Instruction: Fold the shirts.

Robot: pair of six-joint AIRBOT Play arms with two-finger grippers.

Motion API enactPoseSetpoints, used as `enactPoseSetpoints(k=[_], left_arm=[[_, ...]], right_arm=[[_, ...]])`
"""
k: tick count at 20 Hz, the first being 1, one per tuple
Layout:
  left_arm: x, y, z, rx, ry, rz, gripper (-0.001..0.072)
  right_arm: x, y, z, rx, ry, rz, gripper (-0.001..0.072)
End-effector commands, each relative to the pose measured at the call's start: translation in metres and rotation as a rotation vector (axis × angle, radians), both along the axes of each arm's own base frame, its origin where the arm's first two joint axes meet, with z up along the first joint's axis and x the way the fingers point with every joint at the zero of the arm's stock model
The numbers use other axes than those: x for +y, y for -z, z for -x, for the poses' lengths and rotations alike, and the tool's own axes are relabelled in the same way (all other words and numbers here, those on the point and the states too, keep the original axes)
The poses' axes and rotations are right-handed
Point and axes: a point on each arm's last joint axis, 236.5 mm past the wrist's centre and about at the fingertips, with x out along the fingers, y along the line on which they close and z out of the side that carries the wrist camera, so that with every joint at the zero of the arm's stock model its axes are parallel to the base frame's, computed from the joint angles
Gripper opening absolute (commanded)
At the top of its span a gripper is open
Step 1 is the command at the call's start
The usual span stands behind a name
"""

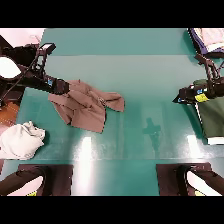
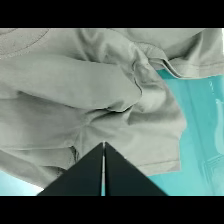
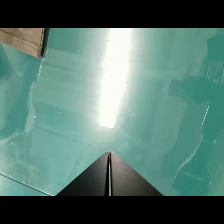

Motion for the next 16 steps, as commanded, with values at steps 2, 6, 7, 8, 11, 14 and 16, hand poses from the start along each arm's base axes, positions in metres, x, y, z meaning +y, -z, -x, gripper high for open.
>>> enactPoseSetpoints(k=[2, 6, 7, 8, 11, 14, 16], left_arm=[[0.000, 0.000, 0.000, -0.001, -0.001, 0.000, 0.0033], [0.000, 0.000, 0.000, -0.001, -0.001, 0.000, 0.0033], [0.000, 0.000, 0.000, -0.001, -0.001, 0.000, 0.0033], [0.000, 0.000, 0.000, -0.001, -0.001, 0.000, 0.0033], [0.000, 0.000, 0.000, -0.001, -0.001, 0.000, 0.0033], [0.000, -0.003, -0.005, -0.021, -0.008, 0.004, 0.0033], [-0.002, -0.006, -0.011, -0.046, -0.016, 0.018, 0.0033]], right_arm=[[0.000, 0.000, 0.000, 0.001, -0.001, 0.000, 0.0020], [0.000, 0.000, 0.000, 0.001, -0.001, 0.000, 0.0020], [0.000, 0.000, 0.000, 0.001, -0.001, 0.000, 0.0020], [0.000, 0.000, 0.000, 0.001, -0.001, 0.000, 0.0020], [0.000, 0.000, 0.000, 0.001, -0.001, 0.000, 0.0020], [0.000, -0.001, -0.006, -0.024, 0.011, 0.000, 0.0020], [-0.001, -0.002, -0.009, -0.036, 0.016, 0.000, 0.0020]])
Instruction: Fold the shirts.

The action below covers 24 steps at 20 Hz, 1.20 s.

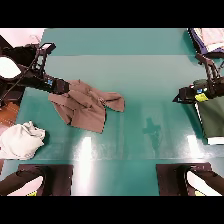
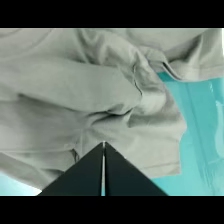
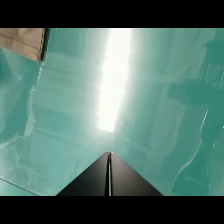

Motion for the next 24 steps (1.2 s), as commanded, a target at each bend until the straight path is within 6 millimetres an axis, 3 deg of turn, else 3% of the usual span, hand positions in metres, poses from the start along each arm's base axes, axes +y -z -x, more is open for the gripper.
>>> enactPoseSetpoints(k=[1, 2, 3, 4, 5, 9, 12, 15, 19, 20, 21, 22, 23, 24], left_arm=[[-0.002, -0.004, -0.006, -0.028, -0.009, 0.013, 0.0034], [0.000, -0.004, -0.008, -0.044, 0.006, -0.001, 0.0043], [0.002, -0.007, -0.014, -0.074, 0.009, -0.013, 0.0284], [0.006, -0.007, -0.022, -0.092, -0.031, -0.017, 0.0636], [0.016, -0.003, -0.030, -0.096, -0.079, -0.041, 0.0675], [0.064, 0.059, -0.035, 0.011, -0.221, -0.210, 0.0676], [0.086, 0.099, -0.037, 0.058, -0.342, -0.183, 0.0676], [0.089, 0.117, -0.043, 0.070, -0.358, -0.163, 0.0676], [0.082, 0.159, -0.037, 0.175, -0.320, -0.174, 0.0676], [0.082, 0.165, -0.037, 0.185, -0.312, -0.181, 0.0665], [0.082, 0.167, -0.038, 0.187, -0.313, -0.179, 0.0448], [0.081, 0.165, -0.040, 0.177, -0.316, -0.171, 0.0171], [0.080, 0.161, -0.044, 0.166, -0.318, -0.166, 0.0031], [0.078, 0.154, -0.047, 0.161, -0.318, -0.157, 0.0021]], right_arm=[[0.000, -0.001, -0.005, -0.018, 0.008, -0.002, 0.0020], [0.000, -0.001, -0.005, -0.019, 0.008, -0.001, 0.0020], [0.000, -0.001, -0.005, -0.018, 0.008, -0.001, 0.0020], [0.000, -0.001, -0.004, -0.016, 0.007, -0.001, 0.0020], [0.000, -0.001, -0.004, -0.015, 0.007, -0.001, 0.0020], [0.001, 0.000, 0.001, 0.003, -0.001, -0.002, 0.0019], [0.001, 0.000, 0.001, 0.004, -0.002, -0.001, 0.0020], [0.001, 0.000, 0.001, 0.002, -0.003, -0.002, 0.0020], [0.009, -0.002, 0.001, 0.000, -0.014, -0.028, 0.0020], [0.009, -0.003, 0.001, -0.001, -0.014, -0.028, 0.0020], [0.009, -0.003, 0.001, -0.001, -0.014, -0.028, 0.0020], [0.009, -0.003, 0.000, -0.005, -0.012, -0.028, 0.0020], [0.009, -0.003, -0.001, -0.010, -0.010, -0.028, 0.0020], [0.009, -0.006, -0.002, -0.016, -0.011, -0.027, 0.0019]])
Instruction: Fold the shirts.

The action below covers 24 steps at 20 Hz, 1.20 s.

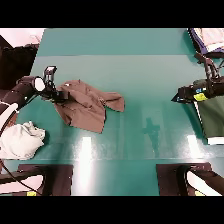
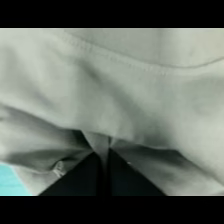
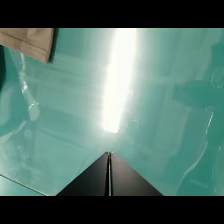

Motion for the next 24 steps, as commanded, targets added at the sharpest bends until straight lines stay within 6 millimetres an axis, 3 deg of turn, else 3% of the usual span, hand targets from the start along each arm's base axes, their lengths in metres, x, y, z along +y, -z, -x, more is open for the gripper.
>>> enactPoseSetpoints(k=[1, 3, 5, 7, 9, 11, 13, 15, 16, 17, 19, 21, 24], left_arm=[[-0.006, -0.016, -0.011, -0.016, 0.002, 0.026, 0.0023], [-0.029, -0.064, -0.026, -0.106, 0.105, 0.054, 0.0022], [-0.075, -0.133, -0.031, -0.249, 0.290, 0.105, 0.0022], [-0.141, -0.199, -0.005, -0.343, 0.514, 0.203, 0.0022], [-0.207, -0.237, 0.040, -0.355, 0.715, 0.301, 0.0022], [-0.261, -0.247, 0.077, -0.373, 0.861, 0.344, 0.0023], [-0.304, -0.240, 0.106, -0.365, 0.958, 0.371, 0.0023], [-0.334, -0.228, 0.118, -0.373, 1.026, 0.372, 0.0027], [-0.341, -0.223, 0.115, -0.387, 1.024, 0.364, 0.0244], [-0.340, -0.221, 0.105, -0.402, 1.004, 0.349, 0.0581], [-0.314, -0.214, 0.081, -0.376, 0.907, 0.297, 0.0614], [-0.274, -0.199, 0.068, -0.267, 0.822, 0.268, 0.0615], [-0.226, -0.141, 0.073, -0.053, 0.724, 0.275, 0.0614]], right_arm=[[0.001, -0.009, -0.005, -0.030, 0.001, -0.002, 0.0020], [0.000, -0.031, -0.015, -0.092, 0.001, 0.001, 0.0020], [-0.001, -0.063, -0.026, -0.178, 0.000, 0.007, 0.0020], [-0.001, -0.094, -0.033, -0.260, -0.001, 0.013, 0.0020], [-0.002, -0.123, -0.039, -0.339, 0.000, 0.018, 0.0019], [-0.002, -0.152, -0.042, -0.416, 0.000, 0.024, 0.0020], [-0.002, -0.174, -0.042, -0.473, 0.000, 0.028, 0.0020], [-0.002, -0.188, -0.041, -0.506, -0.002, 0.032, 0.0020], [-0.002, -0.191, -0.040, -0.513, -0.004, 0.032, 0.0020], [-0.002, -0.193, -0.039, -0.515, -0.005, 0.033, 0.0020], [-0.001, -0.189, -0.035, -0.490, -0.016, 0.036, 0.0020], [0.000, -0.185, -0.030, -0.466, -0.027, 0.038, 0.0020], [0.000, -0.181, -0.025, -0.444, -0.038, 0.041, 0.0020]])
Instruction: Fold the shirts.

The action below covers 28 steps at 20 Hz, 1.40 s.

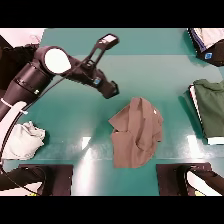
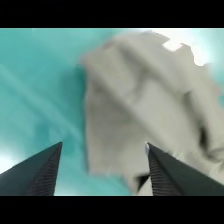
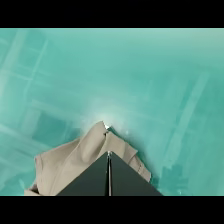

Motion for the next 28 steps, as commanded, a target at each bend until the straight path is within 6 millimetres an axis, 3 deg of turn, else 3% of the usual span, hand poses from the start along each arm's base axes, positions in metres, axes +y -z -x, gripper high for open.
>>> enactPoseSetpoints(k=[1, 3, 7, 10, 13, 17, 18, 20, 23, 25, 26, 27, 28], left_arm=[[0.045, 0.065, 0.009, 0.225, -0.093, -0.062, 0.0614], [0.049, 0.108, 0.017, 0.293, -0.119, -0.022, 0.0614], [0.031, 0.161, 0.025, 0.412, -0.169, 0.107, 0.0614], [0.006, 0.181, 0.031, 0.531, -0.165, 0.198, 0.0613], [-0.011, 0.196, 0.049, 0.573, -0.110, 0.182, 0.0613], [-0.024, 0.201, 0.063, 0.564, -0.066, 0.160, 0.0610], [-0.023, 0.201, 0.059, 0.558, -0.079, 0.163, 0.0517], [-0.023, 0.196, 0.051, 0.539, -0.086, 0.172, 0.0016], [-0.016, 0.175, 0.032, 0.515, -0.100, 0.154, 0.0022], [0.005, 0.150, 0.006, 0.411, -0.123, 0.114, 0.0021], [0.019, 0.134, -0.007, 0.354, -0.142, 0.100, 0.0022], [0.032, 0.116, -0.018, 0.296, -0.155, 0.096, 0.0022], [0.042, 0.102, -0.025, 0.252, -0.167, 0.097, 0.0022]], right_arm=[[0.001, 0.004, 0.007, 0.031, -0.015, 0.008, 0.0020], [0.001, 0.007, 0.011, 0.051, -0.023, 0.012, 0.0020], [0.002, 0.009, 0.013, 0.062, -0.027, 0.012, 0.0020], [0.002, 0.010, 0.014, 0.067, -0.028, 0.014, 0.0020], [0.002, 0.010, 0.015, 0.072, -0.030, 0.015, 0.0020], [0.002, 0.010, 0.015, 0.072, -0.030, 0.015, 0.0020], [0.002, 0.010, 0.015, 0.072, -0.030, 0.015, 0.0020], [0.002, 0.014, 0.018, 0.090, -0.036, 0.018, 0.0020], [0.003, 0.044, 0.032, 0.178, -0.040, 0.012, 0.0020], [0.004, 0.084, 0.049, 0.282, -0.013, -0.015, 0.0032], [0.005, 0.110, 0.058, 0.328, -0.001, -0.026, 0.0228], [0.005, 0.135, 0.066, 0.367, 0.013, -0.036, 0.0498], [0.007, 0.165, 0.078, 0.420, 0.035, -0.054, 0.0561]])
